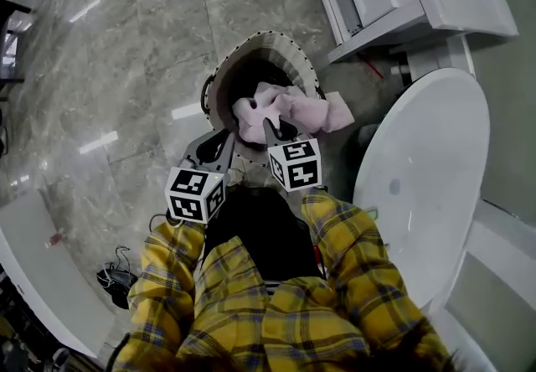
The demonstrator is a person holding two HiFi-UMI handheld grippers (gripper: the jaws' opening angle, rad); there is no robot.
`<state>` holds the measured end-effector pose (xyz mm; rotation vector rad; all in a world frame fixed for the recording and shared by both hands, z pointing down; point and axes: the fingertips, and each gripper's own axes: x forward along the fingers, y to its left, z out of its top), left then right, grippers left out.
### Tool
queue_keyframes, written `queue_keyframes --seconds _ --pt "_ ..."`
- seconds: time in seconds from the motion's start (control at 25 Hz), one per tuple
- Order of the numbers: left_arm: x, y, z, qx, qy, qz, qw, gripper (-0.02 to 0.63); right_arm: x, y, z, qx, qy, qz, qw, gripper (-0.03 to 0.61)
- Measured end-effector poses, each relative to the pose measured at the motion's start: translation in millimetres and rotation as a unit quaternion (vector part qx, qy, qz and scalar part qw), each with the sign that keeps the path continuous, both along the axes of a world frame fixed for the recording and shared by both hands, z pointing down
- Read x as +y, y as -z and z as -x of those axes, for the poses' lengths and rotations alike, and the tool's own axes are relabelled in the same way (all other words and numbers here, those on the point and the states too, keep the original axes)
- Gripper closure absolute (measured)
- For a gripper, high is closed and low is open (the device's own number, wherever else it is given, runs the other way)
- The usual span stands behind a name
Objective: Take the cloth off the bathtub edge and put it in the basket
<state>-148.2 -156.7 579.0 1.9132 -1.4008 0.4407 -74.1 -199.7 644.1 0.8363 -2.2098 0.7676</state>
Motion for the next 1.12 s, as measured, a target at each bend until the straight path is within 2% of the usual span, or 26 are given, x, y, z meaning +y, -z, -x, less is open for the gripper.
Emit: queue_keyframes --seconds 0.16,0.24,0.28,0.4,0.56,0.84,1.12 --pt "5 -24 -2 -0.003 0.0 0.022 0.9997 0.589 9 -27 -6 0.04 0.014 0.016 0.999 0.521" --pt "8 -36 -2 -0.009 -0.001 0.036 0.9993 0.589 10 -34 -9 0.057 0.019 0.007 0.998 0.435" --pt "9 -41 -1 -0.01 -0.001 0.04 0.9992 0.589 9 -33 -10 0.06 0.018 0.0 0.998 0.422" --pt "11 -44 0 -0.007 0.0 0.043 0.9991 0.589 9 -27 -12 0.059 0.011 -0.017 0.998 0.422" --pt "13 -42 -2 -0.003 -0.003 0.042 0.9991 0.591 15 -22 -18 0.054 -0.001 -0.013 0.998 0.447" --pt "13 -29 2 -0.008 0.0 0.03 0.9995 0.591 25 -6 -26 0.034 -0.045 -0.006 0.998 0.491" --pt "18 1 1 0.004 0.003 0.006 1.0 0.591 38 29 -43 0.023 -0.08 -0.027 0.996 0.515"
